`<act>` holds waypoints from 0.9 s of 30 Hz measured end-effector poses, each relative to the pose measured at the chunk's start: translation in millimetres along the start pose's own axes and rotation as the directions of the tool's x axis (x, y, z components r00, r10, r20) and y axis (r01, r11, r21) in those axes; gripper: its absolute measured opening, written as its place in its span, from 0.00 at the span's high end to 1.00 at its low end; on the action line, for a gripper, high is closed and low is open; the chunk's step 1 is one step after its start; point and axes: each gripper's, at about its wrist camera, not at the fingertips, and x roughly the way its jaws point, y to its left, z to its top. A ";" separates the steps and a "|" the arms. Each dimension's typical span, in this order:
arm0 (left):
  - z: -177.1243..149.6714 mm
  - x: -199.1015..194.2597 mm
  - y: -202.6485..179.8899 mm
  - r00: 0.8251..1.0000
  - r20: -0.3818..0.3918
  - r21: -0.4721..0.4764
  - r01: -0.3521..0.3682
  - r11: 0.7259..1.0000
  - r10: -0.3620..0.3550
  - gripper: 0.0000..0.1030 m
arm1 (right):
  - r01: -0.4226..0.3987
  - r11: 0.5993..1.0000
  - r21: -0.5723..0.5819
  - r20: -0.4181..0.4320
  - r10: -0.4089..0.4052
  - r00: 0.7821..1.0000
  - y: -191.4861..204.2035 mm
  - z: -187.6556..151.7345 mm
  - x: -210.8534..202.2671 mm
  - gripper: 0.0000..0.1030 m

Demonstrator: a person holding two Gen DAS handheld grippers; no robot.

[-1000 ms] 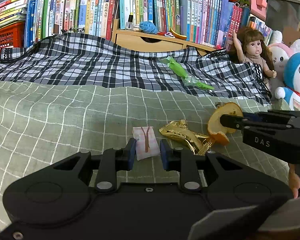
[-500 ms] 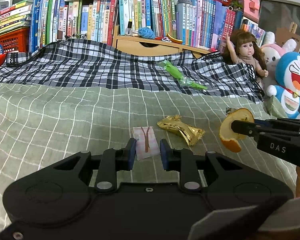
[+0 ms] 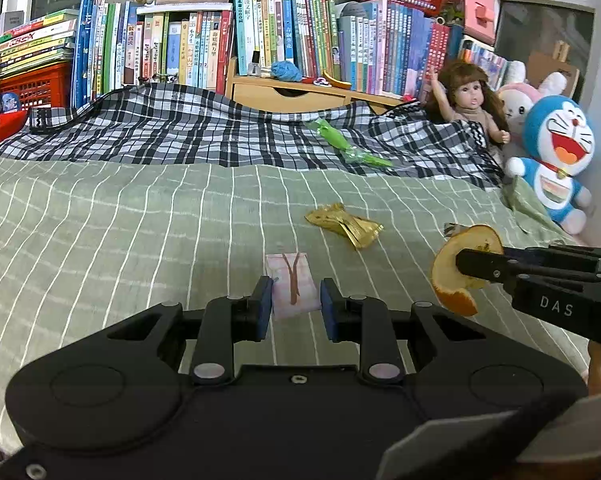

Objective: Collect trash
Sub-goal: 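Carry the white paper and orange peel down into the black bin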

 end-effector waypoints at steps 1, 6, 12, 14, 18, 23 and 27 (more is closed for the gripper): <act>-3.3 -5.5 0.4 1.000 0.001 0.000 0.004 1.000 -0.004 0.77 | -0.005 1.000 0.003 0.000 0.005 1.000 3.1 -2.4 -4.1 0.78; -22.4 -31.3 0.6 1.000 -0.002 0.012 0.016 1.000 -0.016 0.77 | -0.038 0.999 0.008 0.000 0.038 0.999 19.2 -14.3 -25.6 0.78; -46.9 -54.0 1.7 0.999 -0.024 0.008 0.033 0.999 -0.033 0.77 | -0.068 0.998 -0.007 -0.010 0.067 0.998 42.1 -30.0 -48.9 0.78; -55.1 -59.5 1.8 0.999 -0.031 0.008 0.035 0.999 -0.035 0.77 | -0.079 0.997 -0.003 -0.015 0.079 0.997 48.0 -36.1 -55.9 0.78; -71.7 -70.4 4.1 0.998 -0.050 0.006 0.042 0.999 -0.042 0.77 | -0.090 0.996 0.007 -0.022 0.090 0.996 58.0 -50.0 -67.4 0.78; -92.3 -84.2 7.2 0.997 -0.063 0.009 0.037 0.999 -0.036 0.76 | -0.114 0.993 0.012 -0.044 0.115 0.992 69.4 -70.1 -82.0 0.78; -108.1 -92.8 8.6 0.996 -0.079 0.012 0.034 0.999 -0.033 0.77 | -0.123 0.992 0.023 -0.072 0.124 0.990 75.3 -86.4 -87.6 0.78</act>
